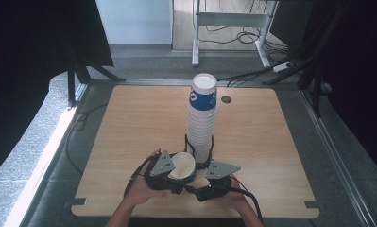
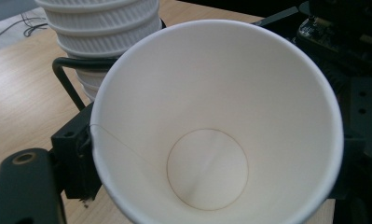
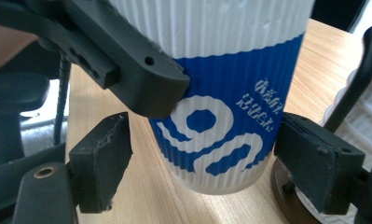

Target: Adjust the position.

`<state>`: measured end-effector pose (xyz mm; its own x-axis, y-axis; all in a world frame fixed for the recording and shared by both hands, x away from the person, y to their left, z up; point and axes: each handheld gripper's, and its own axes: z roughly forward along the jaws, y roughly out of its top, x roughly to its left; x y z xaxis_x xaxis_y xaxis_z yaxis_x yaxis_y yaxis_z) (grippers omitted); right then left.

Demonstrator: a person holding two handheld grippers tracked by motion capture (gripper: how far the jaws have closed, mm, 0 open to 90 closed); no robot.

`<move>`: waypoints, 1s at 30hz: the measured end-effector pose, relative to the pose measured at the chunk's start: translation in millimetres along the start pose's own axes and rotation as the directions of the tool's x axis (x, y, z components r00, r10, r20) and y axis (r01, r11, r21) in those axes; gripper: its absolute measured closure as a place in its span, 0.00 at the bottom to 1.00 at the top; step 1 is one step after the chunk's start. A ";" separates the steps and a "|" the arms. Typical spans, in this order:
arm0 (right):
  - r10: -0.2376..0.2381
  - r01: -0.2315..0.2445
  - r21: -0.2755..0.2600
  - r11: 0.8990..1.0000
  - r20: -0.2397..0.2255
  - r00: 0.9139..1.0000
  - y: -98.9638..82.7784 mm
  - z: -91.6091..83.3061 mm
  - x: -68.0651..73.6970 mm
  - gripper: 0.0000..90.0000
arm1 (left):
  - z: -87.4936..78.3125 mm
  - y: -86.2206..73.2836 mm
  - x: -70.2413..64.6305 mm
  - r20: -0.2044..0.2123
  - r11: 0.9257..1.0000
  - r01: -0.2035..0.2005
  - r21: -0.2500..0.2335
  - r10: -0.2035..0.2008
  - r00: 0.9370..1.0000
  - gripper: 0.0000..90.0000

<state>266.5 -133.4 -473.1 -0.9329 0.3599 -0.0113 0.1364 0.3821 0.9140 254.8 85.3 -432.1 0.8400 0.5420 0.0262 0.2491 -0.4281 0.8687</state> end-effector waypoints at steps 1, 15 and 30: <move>-0.015 0.015 0.009 1.000 0.013 1.000 -0.4 2.8 1.7 0.21 | 0.5 -0.2 -0.2 0.001 1.000 -0.002 0.005 0.002 1.000 0.18; -0.101 0.097 0.079 0.992 0.052 0.993 -8.2 16.5 10.3 0.29 | 13.6 -3.9 -9.0 0.049 0.993 -0.064 0.098 0.059 0.997 0.17; -0.049 0.049 -0.016 0.999 0.014 0.999 -12.4 5.3 6.3 0.30 | -3.2 1.8 -12.0 0.047 0.996 -0.002 -0.091 0.006 0.999 0.12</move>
<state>260.7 -131.4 -486.7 -0.9336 0.3530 -0.0618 0.0851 0.3861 0.9185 243.6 80.3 -429.3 0.8633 0.5047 0.0079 0.2028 -0.3613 0.9101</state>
